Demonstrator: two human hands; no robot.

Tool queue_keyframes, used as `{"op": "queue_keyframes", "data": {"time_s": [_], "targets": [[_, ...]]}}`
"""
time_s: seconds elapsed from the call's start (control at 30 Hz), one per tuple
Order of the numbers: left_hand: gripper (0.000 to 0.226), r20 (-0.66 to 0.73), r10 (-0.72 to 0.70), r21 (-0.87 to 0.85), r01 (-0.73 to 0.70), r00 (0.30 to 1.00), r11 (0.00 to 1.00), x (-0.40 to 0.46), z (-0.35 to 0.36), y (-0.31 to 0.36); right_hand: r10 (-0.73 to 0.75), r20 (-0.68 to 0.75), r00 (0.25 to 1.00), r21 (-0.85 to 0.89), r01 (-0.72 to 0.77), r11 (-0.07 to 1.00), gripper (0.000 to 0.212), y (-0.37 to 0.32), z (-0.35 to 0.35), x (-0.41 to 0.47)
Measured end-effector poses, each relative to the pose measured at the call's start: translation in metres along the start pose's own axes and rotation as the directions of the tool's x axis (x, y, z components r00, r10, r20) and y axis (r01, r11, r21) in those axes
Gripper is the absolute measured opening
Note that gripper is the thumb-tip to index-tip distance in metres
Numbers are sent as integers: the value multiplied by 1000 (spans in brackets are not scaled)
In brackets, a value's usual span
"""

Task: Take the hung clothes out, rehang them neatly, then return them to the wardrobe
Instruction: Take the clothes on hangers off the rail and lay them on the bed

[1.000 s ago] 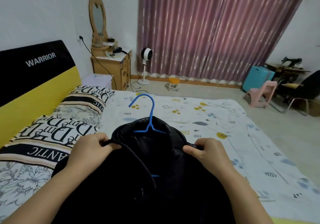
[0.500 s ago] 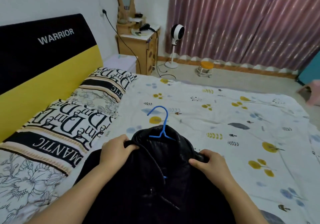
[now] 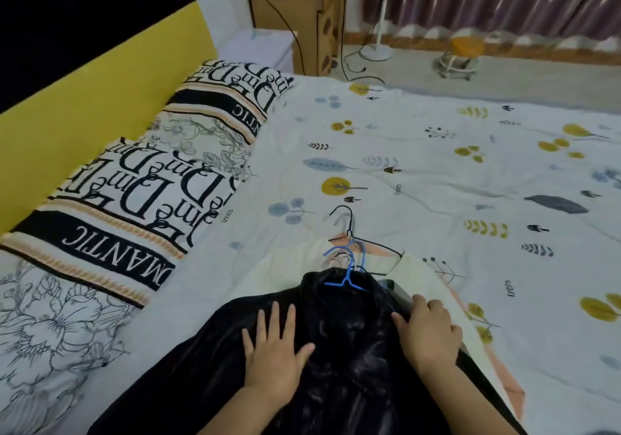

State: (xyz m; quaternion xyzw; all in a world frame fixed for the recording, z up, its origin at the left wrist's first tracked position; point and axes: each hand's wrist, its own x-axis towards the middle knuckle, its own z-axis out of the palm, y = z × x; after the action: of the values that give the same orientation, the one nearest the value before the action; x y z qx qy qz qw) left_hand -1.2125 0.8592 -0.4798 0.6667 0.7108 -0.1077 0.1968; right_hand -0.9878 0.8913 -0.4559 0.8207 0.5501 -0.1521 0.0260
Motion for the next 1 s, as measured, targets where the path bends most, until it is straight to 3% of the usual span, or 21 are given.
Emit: {"op": "queue_keyframes", "data": {"time_s": [0.1,0.2,0.43,0.53,0.8,1.0], "targets": [[71,80,-21,-25,23,997,999,14,17,-4,11,-32,999,-32,-12,999,62,-14,20,-22],[72,110,-27,-31,30,994,999,22,27,-5,-8,90,996,-39,11,999,70,-20,45,-46],[70,279,-12,-76,34,960,997,28,7,-4,-13,280,960,-37,24,999,67,-16,52,-35],[67,267,15,-94,10,963,996,18,-16,-2,-23,325,946,-12,28,1000,65,-17,31,-38],[43,43,121,-167,-112,992,980,-64,-79,-14,-167,130,977,7,167,986,32,-31,-38,-126],[40,23,206,-253,-194,978,948,-157,-107,-41,-341,33,939,109,336,936,31,-52,-73,-222]]}}
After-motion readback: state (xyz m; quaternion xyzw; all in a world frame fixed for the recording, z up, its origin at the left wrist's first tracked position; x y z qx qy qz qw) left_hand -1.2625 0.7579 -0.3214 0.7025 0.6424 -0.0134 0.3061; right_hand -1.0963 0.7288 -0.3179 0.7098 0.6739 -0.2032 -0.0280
